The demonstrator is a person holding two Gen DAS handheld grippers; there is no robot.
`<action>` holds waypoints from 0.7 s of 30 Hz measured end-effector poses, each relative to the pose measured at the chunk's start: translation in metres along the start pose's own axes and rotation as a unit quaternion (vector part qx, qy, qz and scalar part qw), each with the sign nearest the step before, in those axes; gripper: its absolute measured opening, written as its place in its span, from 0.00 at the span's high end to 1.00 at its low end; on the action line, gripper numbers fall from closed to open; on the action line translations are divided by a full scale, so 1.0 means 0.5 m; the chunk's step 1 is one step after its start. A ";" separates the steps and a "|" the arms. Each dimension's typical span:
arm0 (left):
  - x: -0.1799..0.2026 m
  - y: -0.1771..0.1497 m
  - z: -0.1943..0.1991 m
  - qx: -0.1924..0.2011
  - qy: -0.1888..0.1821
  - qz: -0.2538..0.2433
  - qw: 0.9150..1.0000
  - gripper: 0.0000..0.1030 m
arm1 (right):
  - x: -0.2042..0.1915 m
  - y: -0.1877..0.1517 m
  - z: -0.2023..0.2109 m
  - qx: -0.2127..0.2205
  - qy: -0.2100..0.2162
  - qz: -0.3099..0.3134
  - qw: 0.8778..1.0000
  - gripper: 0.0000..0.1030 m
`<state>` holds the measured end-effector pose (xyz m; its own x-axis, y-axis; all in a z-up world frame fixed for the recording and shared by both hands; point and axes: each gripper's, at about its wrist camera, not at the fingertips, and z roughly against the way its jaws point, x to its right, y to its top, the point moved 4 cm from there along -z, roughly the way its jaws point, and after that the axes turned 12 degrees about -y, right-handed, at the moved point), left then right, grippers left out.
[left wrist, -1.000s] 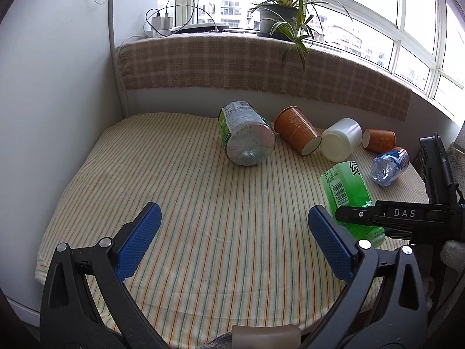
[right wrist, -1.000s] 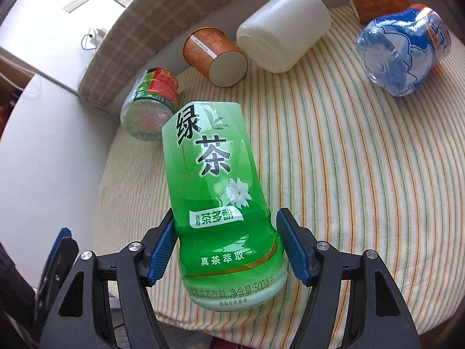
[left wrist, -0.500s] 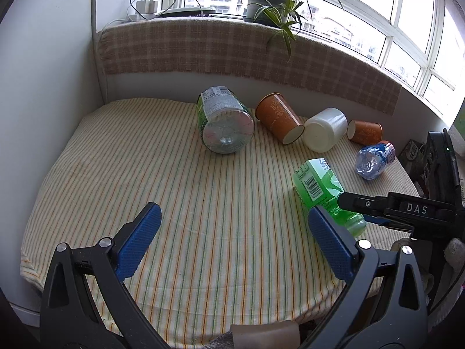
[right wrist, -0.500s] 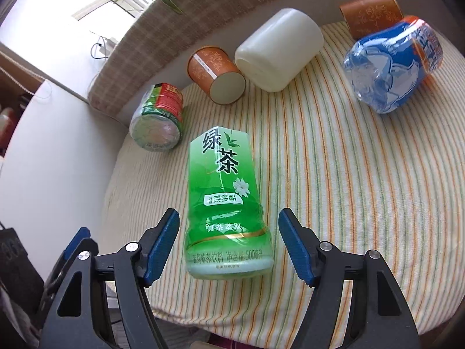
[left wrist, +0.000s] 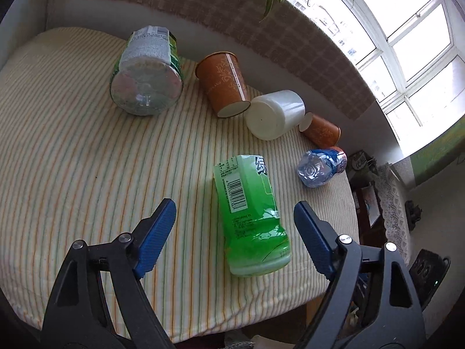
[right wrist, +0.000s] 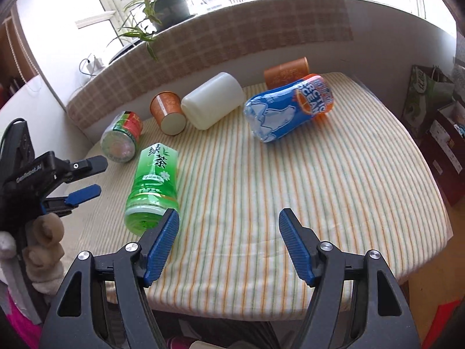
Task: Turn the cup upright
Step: 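Lower the green bottle onto the bed and open the right gripper, then close the left gripper around the green bottle's body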
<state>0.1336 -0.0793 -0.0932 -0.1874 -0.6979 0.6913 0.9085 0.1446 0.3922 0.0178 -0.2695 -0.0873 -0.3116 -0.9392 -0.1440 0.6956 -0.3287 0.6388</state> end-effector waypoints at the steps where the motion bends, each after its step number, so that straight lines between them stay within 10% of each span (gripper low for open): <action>1: -0.005 0.004 -0.014 -0.011 -0.011 0.019 1.000 0.17 | 0.008 -0.001 0.004 0.001 -0.003 -0.005 1.000 0.31; 21: -0.051 0.015 -0.143 -0.088 -0.036 0.107 0.990 0.34 | 0.059 -0.018 0.002 0.004 -0.026 -0.032 0.999 0.31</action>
<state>0.1718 -0.1109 -0.1514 -0.0038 -0.6114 0.7913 0.9801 0.1546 0.1241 0.0017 -0.2942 -0.0965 -0.3890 -0.9095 -0.1463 0.6676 -0.3878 0.6356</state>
